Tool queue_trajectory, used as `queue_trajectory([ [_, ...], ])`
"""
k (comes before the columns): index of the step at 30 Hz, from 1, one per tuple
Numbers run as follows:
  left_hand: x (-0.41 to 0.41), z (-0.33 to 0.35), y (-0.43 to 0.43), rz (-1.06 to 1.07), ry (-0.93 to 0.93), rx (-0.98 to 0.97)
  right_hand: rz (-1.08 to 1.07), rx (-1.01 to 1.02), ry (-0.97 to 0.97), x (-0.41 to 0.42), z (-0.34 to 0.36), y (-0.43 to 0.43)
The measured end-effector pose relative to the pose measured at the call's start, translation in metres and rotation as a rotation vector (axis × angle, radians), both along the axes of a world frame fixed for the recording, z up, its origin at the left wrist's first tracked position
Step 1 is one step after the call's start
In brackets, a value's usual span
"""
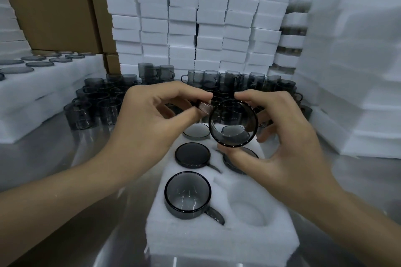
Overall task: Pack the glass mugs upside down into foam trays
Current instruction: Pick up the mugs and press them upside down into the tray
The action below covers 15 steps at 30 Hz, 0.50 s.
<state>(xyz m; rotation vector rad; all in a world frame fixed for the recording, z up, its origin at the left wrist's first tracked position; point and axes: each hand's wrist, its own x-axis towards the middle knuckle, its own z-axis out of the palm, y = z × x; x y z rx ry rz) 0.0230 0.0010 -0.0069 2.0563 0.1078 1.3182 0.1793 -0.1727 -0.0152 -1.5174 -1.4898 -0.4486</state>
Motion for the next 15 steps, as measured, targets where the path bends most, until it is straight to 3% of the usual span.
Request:
queue_trajectory([
  [7, 0.002, -0.001, 0.0, -0.048, -0.016, -0.053, -0.018, 0.021, 0.013, -0.002, 0.004, -0.001],
  [15, -0.005, 0.002, -0.002, -0.014, 0.006, 0.086, 0.283, 0.11, 0.72, -0.02, 0.021, -0.003],
])
